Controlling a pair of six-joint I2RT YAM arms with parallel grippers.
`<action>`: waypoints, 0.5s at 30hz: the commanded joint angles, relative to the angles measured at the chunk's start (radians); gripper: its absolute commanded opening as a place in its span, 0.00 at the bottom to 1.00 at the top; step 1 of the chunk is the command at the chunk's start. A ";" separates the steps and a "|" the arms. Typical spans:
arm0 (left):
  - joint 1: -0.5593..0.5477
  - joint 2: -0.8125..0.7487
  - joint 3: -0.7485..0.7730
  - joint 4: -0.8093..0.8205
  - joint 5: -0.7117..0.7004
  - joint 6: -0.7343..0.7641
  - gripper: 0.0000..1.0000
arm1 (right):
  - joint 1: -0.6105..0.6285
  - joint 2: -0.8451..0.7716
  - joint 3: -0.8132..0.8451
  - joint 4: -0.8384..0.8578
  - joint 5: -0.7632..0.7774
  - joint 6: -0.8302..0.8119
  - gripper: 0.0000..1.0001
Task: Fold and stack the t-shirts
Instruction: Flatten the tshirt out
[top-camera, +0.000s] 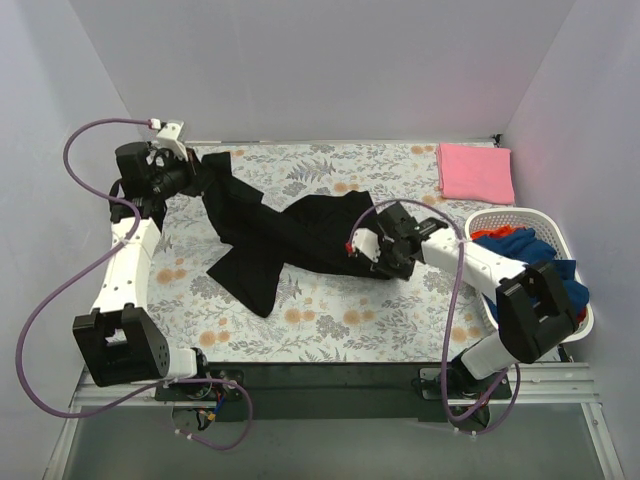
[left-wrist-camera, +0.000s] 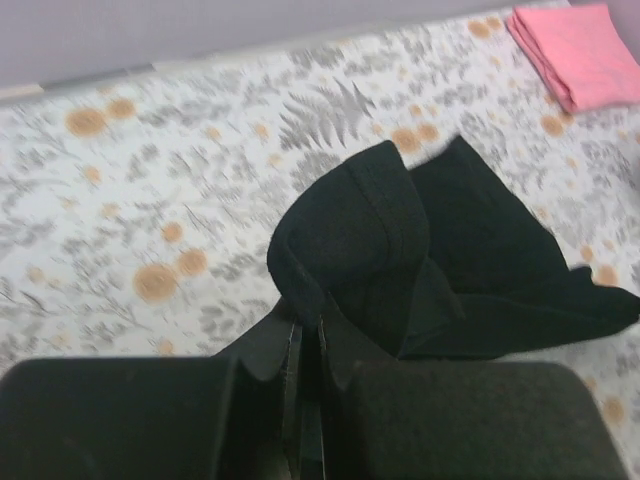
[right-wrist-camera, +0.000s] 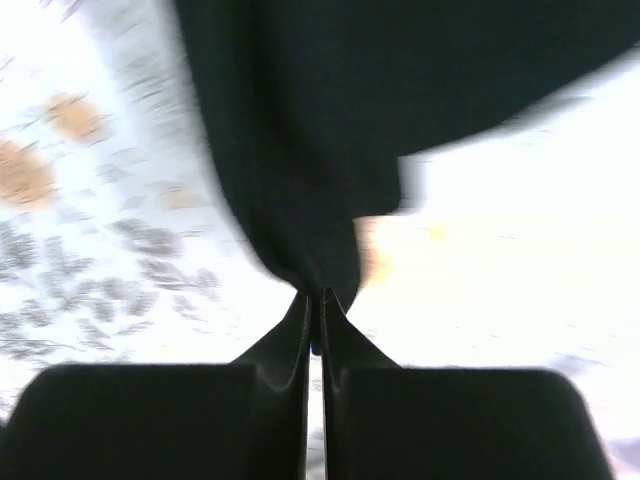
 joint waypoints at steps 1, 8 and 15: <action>0.029 0.049 0.162 0.052 -0.048 -0.014 0.00 | -0.100 -0.062 0.250 -0.069 0.071 -0.076 0.01; 0.062 0.166 0.422 0.135 -0.079 -0.114 0.00 | -0.215 0.030 0.764 -0.088 0.151 -0.109 0.01; 0.081 -0.035 0.400 0.245 -0.092 -0.200 0.00 | -0.220 -0.048 1.027 -0.080 0.243 -0.074 0.01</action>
